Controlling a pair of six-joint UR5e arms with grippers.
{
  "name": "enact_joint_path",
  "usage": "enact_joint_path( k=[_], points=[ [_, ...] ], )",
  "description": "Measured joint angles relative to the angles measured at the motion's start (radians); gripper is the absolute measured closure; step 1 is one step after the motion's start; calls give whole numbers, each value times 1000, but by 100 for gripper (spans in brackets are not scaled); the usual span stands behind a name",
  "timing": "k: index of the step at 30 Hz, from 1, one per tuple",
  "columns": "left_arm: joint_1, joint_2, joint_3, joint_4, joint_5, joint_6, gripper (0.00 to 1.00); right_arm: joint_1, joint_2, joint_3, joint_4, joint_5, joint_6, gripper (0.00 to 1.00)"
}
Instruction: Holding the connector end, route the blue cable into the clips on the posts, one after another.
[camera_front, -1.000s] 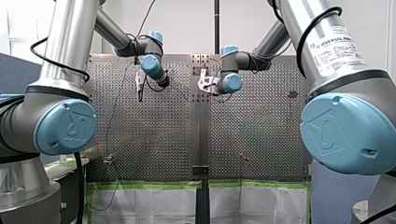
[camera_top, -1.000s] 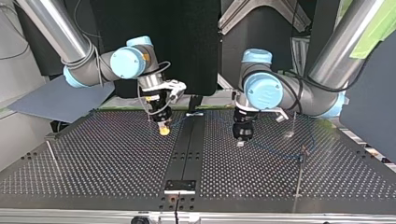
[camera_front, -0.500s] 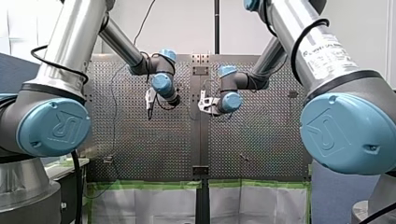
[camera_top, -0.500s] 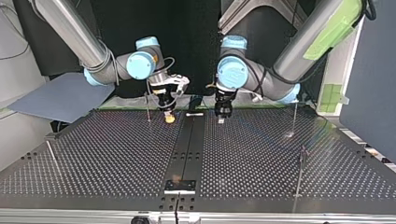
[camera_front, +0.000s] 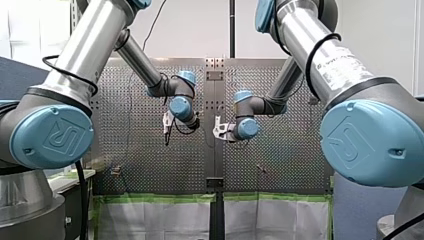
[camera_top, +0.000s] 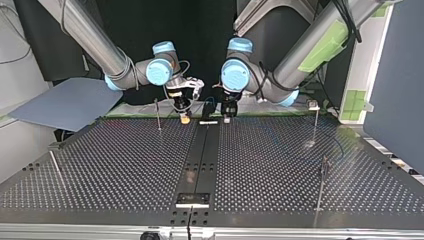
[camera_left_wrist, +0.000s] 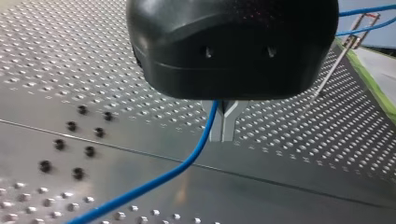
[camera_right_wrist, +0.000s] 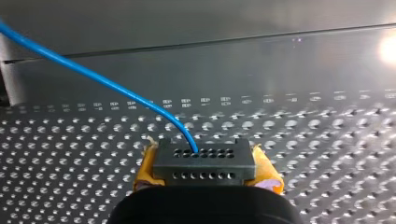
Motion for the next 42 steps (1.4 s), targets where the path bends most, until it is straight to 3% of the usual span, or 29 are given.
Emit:
enact_joint_path(
  k=[36,42],
  points=[
    [-3,-318,0,212,15,4,98,-20,310,0,-183,19,-19,100],
    [-7,-370,0,256,29,7,98,-20,360,0,-210,40,-20,100]
  ],
)
